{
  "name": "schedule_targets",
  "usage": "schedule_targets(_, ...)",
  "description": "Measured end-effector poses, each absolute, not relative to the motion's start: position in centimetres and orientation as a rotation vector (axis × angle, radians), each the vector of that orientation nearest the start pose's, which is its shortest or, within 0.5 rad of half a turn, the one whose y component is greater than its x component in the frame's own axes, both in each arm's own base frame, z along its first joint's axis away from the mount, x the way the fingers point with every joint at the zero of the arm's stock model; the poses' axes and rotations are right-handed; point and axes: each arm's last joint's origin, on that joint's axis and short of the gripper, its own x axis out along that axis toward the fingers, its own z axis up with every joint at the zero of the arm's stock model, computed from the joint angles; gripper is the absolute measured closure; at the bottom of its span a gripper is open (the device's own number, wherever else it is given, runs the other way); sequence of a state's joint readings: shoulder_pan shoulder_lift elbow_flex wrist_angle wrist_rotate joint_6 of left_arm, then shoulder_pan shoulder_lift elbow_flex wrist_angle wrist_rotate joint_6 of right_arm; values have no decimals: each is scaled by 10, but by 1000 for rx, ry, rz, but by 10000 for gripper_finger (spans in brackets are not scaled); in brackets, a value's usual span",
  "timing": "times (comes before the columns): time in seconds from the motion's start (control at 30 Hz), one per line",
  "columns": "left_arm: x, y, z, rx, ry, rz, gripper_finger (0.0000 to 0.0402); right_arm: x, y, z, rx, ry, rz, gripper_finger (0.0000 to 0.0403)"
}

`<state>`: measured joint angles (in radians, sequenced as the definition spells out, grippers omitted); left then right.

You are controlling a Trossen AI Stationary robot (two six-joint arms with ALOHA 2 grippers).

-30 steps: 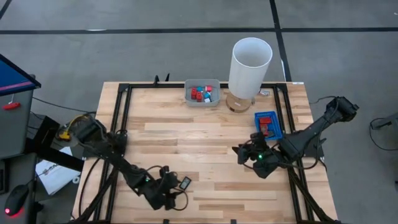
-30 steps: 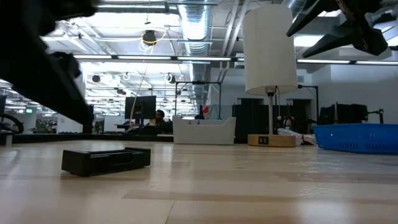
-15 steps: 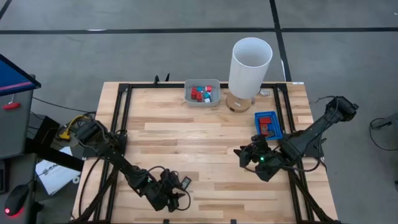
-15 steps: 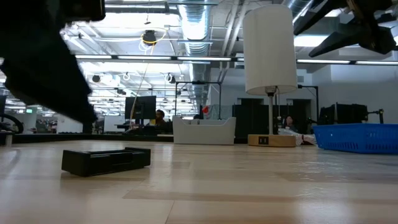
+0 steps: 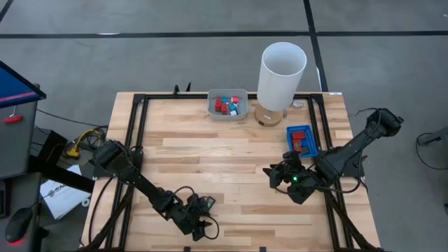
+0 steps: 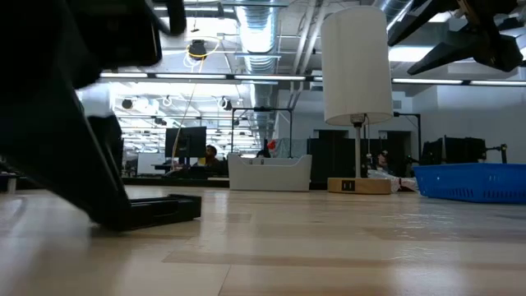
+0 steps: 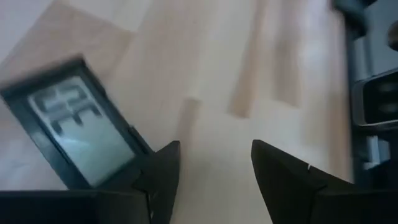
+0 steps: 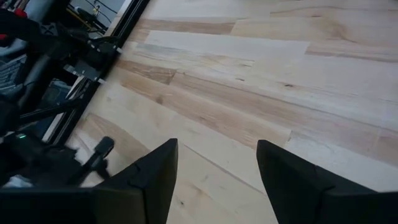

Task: Pick & Place Office items
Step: Put the black digital clock into the blue basket

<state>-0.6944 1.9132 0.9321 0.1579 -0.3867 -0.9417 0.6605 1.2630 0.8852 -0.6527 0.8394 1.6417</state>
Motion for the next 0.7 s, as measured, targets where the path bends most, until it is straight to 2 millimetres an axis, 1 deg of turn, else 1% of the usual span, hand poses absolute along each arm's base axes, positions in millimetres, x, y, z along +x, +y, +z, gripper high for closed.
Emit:
schedule_targets(0.13, 285, -213, 110, -457, 797, 105, 207, 198, 128, 246, 865, 397, -661, 192)
schedule_targets(0.3, 275, -203, 110, -425, 814, 215, 207, 198, 128, 247, 868, 396, -658, 192)
schedule_targets(0.4, 270, -197, 114, -387, 818, 279, 207, 198, 128, 247, 868, 396, -658, 192)
schedule_targets(0.53, 264, -191, 124, -349, 807, 319, 207, 198, 128, 247, 863, 398, -662, 192)
schedule_targets(0.7, 259, -187, 146, -262, 803, 274, 207, 197, 128, 247, 864, 397, -660, 192)
